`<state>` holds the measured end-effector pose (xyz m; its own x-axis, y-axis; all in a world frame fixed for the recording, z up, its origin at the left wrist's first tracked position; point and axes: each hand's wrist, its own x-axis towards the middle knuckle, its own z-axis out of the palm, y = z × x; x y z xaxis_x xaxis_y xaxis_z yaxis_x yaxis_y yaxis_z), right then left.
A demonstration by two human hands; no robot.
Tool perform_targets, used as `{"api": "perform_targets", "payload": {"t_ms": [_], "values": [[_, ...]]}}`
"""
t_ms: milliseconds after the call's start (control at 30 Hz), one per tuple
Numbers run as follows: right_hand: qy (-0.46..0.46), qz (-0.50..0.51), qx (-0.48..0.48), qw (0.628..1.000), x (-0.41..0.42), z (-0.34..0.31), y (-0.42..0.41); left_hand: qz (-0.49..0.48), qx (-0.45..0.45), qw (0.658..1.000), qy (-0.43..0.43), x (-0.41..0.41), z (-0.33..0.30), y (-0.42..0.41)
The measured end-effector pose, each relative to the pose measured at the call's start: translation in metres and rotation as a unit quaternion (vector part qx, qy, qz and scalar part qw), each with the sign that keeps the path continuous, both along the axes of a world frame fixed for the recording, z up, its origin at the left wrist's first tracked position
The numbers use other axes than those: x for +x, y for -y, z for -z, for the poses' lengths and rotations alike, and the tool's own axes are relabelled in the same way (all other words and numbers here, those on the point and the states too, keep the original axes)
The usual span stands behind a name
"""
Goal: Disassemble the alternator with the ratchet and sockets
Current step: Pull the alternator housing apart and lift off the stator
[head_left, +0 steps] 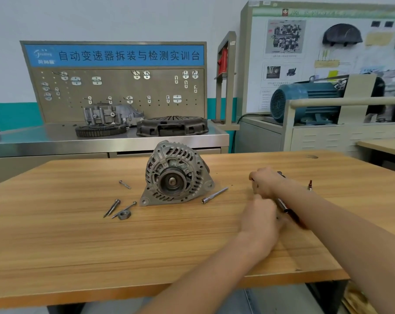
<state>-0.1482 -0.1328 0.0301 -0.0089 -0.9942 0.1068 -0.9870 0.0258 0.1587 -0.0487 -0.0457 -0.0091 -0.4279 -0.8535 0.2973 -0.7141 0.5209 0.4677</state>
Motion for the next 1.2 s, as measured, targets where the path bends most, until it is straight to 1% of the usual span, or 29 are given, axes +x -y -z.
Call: {"api": "perform_targets", "payload": {"t_ms": [133,200,233,300,367,433,533,567,633,700,833,900,933,1033,1100,1200], "values": [[0.001,-0.010,-0.026,1.000,-0.007,0.005,0.005,0.033,0.011,0.999,-0.025,-0.005,-0.005,0.004],[0.027,-0.010,-0.039,0.999,-0.010,0.004,0.003,0.031,-0.014,0.999,-0.012,0.006,-0.004,0.005],[0.038,-0.012,-0.045,0.998,-0.012,0.002,0.002,0.013,-0.043,0.999,0.005,0.014,-0.003,0.008],[0.038,-0.021,-0.065,0.997,-0.016,-0.004,0.000,-0.046,-0.121,0.989,0.072,0.033,-0.004,0.020],[0.056,-0.019,-0.078,0.995,-0.022,-0.012,-0.004,-0.094,-0.165,0.970,0.153,0.050,-0.007,0.035],[0.094,-0.015,-0.082,0.992,-0.028,-0.017,-0.008,-0.113,-0.178,0.950,0.232,0.057,-0.009,0.046],[0.121,-0.022,-0.087,0.989,-0.032,-0.020,-0.015,-0.121,-0.191,0.906,0.358,0.052,-0.007,0.049],[0.126,-0.026,-0.090,0.988,-0.033,-0.020,-0.017,-0.125,-0.194,0.894,0.385,0.049,-0.005,0.051],[0.136,-0.037,-0.097,0.985,-0.034,-0.019,-0.021,-0.136,-0.181,0.888,0.400,0.047,-0.005,0.060],[0.155,-0.048,-0.108,0.981,-0.036,-0.020,-0.023,-0.140,-0.147,0.897,0.394,0.045,-0.010,0.065],[0.235,-0.061,-0.147,0.959,-0.039,-0.022,-0.025,-0.116,-0.106,0.914,0.373,0.036,-0.018,0.066],[0.239,-0.062,-0.152,0.957,-0.041,-0.022,-0.025,-0.112,-0.083,0.931,0.338,0.031,-0.022,0.064],[0.236,-0.062,-0.151,0.958,-0.042,-0.022,-0.025,-0.107,-0.064,0.945,0.303,0.028,-0.023,0.063],[0.235,-0.063,-0.164,0.956,-0.045,-0.021,-0.026,-0.079,0.024,0.985,0.154,0.011,-0.022,0.059],[0.242,-0.063,-0.177,0.952,-0.047,-0.021,-0.027,-0.056,0.075,0.993,0.074,-0.003,-0.020,0.054],[0.243,-0.064,-0.184,0.950,-0.047,-0.022,-0.030,-0.041,0.137,0.990,-0.017,-0.018,-0.021,0.051]]}}
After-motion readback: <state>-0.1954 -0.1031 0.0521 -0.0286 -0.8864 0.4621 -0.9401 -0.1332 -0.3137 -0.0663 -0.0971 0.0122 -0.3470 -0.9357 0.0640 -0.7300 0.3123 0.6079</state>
